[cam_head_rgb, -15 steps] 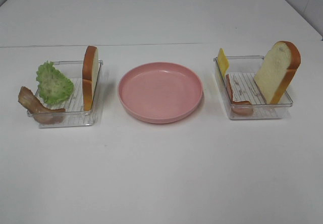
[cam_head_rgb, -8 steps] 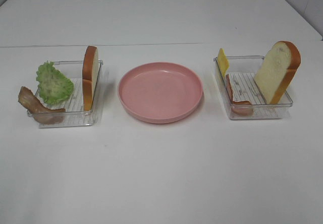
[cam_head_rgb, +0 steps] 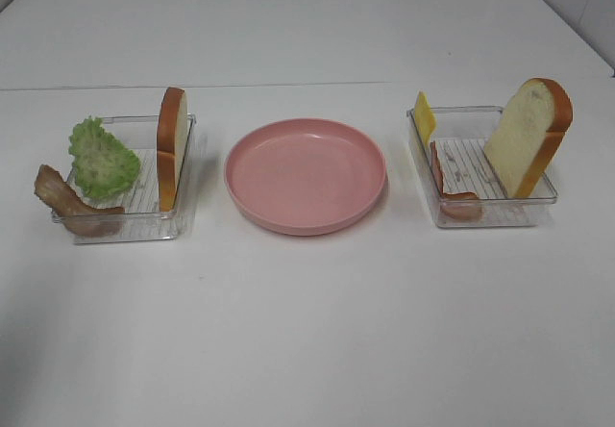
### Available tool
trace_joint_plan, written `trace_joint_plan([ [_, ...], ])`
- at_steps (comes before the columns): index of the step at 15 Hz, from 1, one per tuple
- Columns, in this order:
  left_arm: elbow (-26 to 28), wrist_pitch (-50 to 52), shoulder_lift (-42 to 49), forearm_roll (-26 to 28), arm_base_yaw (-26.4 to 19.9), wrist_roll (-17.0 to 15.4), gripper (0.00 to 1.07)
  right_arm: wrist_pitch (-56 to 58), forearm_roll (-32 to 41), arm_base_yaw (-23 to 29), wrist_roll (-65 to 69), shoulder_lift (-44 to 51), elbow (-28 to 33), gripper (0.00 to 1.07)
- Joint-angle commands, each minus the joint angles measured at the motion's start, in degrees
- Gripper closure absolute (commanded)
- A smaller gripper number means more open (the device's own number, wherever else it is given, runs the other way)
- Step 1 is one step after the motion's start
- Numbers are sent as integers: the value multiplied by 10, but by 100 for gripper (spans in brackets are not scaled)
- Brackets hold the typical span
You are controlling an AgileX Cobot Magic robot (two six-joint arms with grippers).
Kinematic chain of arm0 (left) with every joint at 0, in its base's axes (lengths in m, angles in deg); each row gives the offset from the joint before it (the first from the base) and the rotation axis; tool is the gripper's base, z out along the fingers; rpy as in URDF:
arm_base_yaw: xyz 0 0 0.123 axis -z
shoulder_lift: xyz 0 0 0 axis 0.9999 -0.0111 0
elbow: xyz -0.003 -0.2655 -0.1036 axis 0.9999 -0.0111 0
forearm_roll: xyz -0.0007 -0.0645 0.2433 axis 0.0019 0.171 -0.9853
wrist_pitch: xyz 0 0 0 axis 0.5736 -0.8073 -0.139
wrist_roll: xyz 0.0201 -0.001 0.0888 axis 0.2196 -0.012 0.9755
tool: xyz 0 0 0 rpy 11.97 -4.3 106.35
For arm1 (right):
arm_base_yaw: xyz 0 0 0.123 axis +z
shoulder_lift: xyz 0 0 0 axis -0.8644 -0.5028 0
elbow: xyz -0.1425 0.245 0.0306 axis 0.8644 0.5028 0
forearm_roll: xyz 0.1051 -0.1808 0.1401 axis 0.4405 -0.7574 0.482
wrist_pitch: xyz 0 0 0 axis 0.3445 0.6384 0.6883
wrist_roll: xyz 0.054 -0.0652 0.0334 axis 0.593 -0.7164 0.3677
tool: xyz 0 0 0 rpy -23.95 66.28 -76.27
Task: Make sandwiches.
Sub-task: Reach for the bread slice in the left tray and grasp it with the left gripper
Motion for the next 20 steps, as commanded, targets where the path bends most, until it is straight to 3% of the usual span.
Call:
trace_joint_plan([
  [1,72,-26,-97,21,-2,-1,30,-6,-2,-2,-3,8,3,27],
  [2,147,-66,-184,43,-2,-1,30,-6,-2,-2,-3,8,3,27],
  [4,198,-93,-241,54,0,-4,30,-6,-2,-2,-3,8,3,27],
  [9,352,-154,-391,50,63,-65,30,-6,-2,-2,-3,8,3,27],
  [12,457,-180,-484,1,128,-128,30,-6,-2,-2,-3,8,3,27],
  [17,571,-230,-595,-93,196,-202,30,-6,-2,-2,-3,8,3,27],
  [20,634,-242,-682,-119,226,-214,30,-6,-2,-2,-3,8,3,27],
])
